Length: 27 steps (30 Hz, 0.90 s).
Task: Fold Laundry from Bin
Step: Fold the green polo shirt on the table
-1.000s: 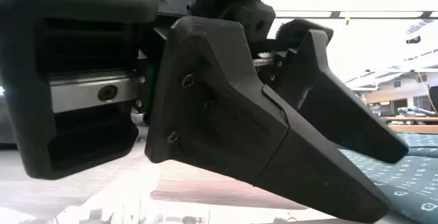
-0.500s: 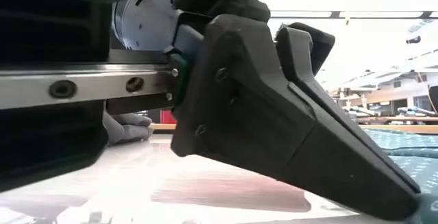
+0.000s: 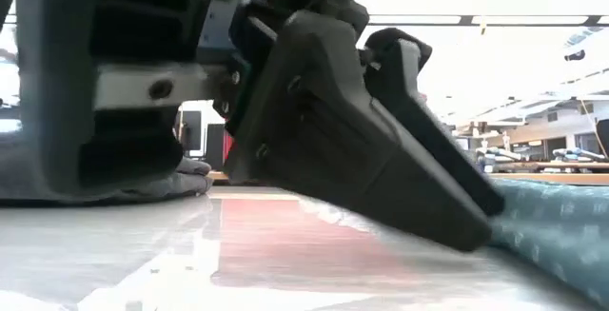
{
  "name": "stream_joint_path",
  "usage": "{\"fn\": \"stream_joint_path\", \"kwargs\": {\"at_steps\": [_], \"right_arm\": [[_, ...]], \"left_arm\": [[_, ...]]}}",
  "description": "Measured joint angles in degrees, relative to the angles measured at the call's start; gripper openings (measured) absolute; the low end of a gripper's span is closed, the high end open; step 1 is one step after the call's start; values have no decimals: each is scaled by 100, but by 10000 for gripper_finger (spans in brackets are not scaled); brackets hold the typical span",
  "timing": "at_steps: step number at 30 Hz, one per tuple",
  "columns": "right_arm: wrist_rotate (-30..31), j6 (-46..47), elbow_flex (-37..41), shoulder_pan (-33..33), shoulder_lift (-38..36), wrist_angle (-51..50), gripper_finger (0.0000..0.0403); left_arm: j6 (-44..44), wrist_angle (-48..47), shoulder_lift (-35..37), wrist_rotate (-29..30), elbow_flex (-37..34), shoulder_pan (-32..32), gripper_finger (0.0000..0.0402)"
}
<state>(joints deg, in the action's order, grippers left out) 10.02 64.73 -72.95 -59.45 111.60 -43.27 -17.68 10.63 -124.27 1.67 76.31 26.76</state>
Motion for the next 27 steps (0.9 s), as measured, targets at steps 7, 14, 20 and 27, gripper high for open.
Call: {"fn": "stream_joint_path", "kwargs": {"at_steps": [7,14,20,27], "right_arm": [[191,89,11,134,8,-39,206],[225,260,15,134,8,106,206],[224,233,15,134,8,139,206],[219,110,15,137,8,166,206]], "left_arm": [[-350,-244,81,-23,0,63,208],[-121,31,87,63,189,133,230],[-722,653,56,10,216,250,231],[-1009,642,-323,-353,212,256,231]]}}
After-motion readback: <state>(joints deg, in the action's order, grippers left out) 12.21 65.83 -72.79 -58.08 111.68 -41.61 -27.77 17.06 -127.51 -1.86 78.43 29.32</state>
